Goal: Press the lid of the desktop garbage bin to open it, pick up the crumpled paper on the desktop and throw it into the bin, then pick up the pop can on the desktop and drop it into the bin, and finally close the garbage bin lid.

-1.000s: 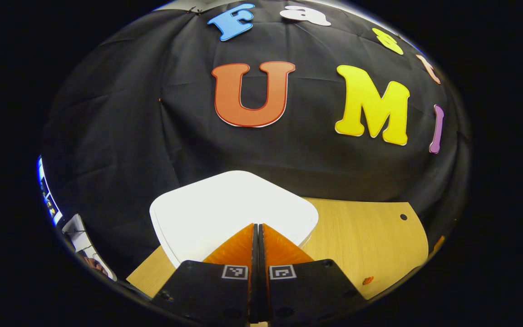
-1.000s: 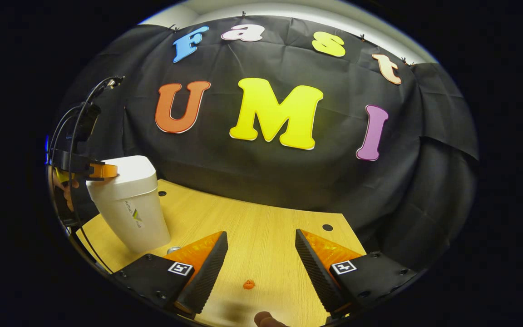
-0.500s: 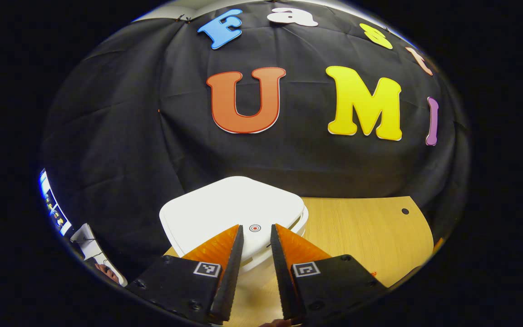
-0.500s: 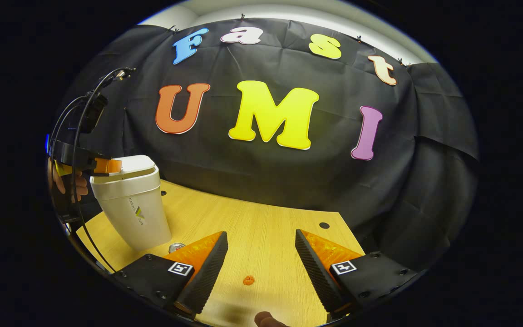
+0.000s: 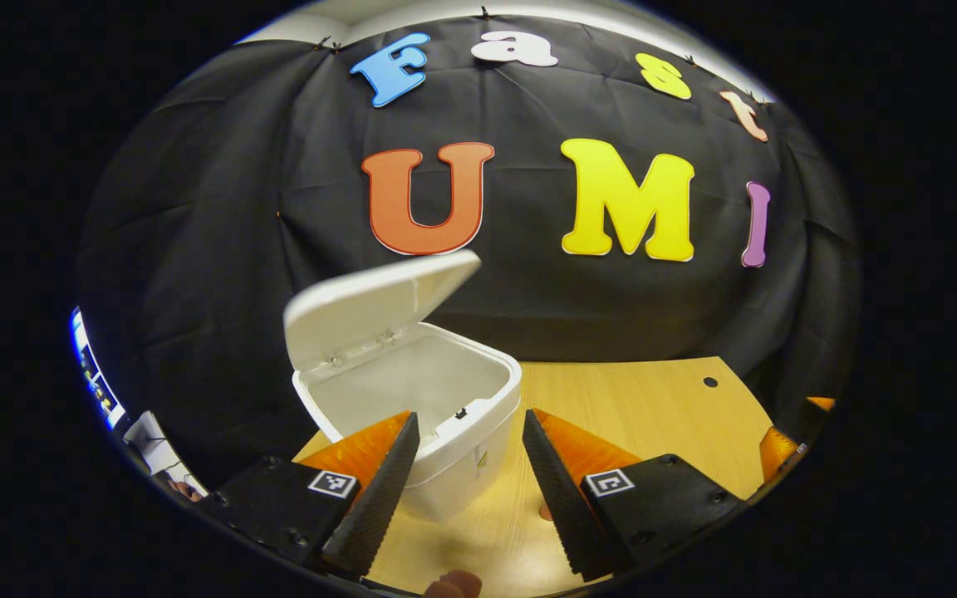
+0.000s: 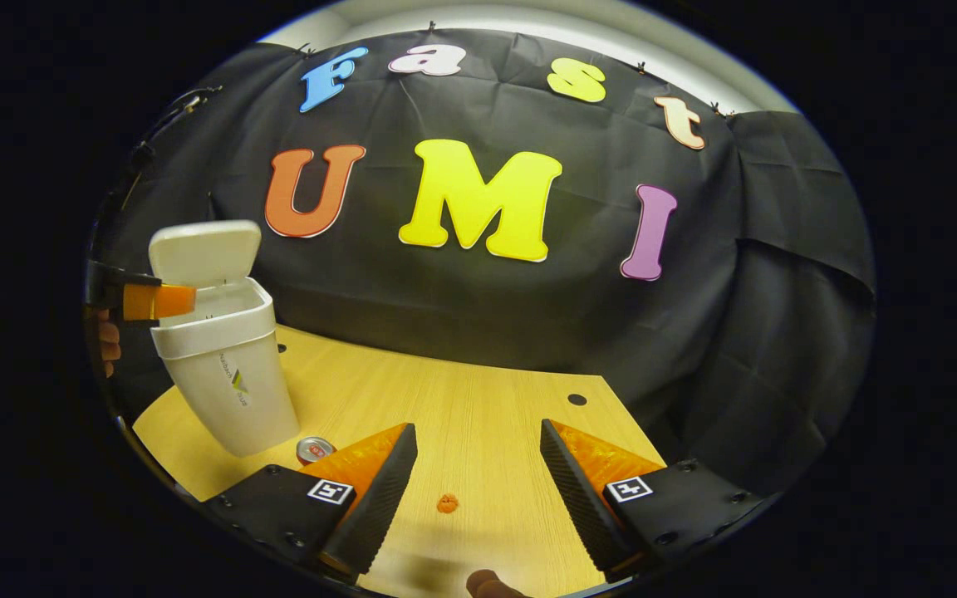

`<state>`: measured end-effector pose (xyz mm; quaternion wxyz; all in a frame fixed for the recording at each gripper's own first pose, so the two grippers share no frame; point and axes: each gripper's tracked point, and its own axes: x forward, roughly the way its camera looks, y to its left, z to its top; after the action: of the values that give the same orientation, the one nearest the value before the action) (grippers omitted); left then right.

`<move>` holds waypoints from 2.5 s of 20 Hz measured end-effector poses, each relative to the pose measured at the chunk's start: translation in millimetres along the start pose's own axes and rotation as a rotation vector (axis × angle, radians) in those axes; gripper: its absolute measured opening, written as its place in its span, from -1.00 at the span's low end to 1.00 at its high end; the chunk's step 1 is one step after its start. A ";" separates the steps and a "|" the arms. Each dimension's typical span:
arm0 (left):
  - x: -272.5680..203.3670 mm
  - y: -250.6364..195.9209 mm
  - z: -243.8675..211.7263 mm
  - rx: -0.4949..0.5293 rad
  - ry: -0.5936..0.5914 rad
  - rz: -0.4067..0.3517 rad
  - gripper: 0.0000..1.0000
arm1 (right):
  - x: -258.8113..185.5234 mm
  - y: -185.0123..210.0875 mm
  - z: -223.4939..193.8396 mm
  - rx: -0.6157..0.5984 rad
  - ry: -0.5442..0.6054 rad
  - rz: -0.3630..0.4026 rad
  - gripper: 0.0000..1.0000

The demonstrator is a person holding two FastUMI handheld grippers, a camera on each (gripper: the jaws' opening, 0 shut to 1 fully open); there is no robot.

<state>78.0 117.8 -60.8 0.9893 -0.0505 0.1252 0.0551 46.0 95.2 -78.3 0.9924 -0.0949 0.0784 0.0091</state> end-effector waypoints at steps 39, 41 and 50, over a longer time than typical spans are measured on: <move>-27.3 -83.2 -217.0 0.130 0.439 -0.100 0.98 | 144.7 41.8 -245.5 -0.069 0.771 0.222 0.18; -28.0 -84.3 -217.1 0.131 0.440 -0.103 0.98 | 146.8 43.0 -247.9 -0.060 0.776 0.227 0.17; -36.6 -67.5 -217.4 0.160 0.433 -0.078 0.98 | 149.1 51.0 -246.3 -0.032 0.832 0.253 -0.27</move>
<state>-1.7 22.8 -255.2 0.9416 0.0126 0.3364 -0.0056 153.8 99.1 -350.1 0.8658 -0.0957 0.4824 0.0928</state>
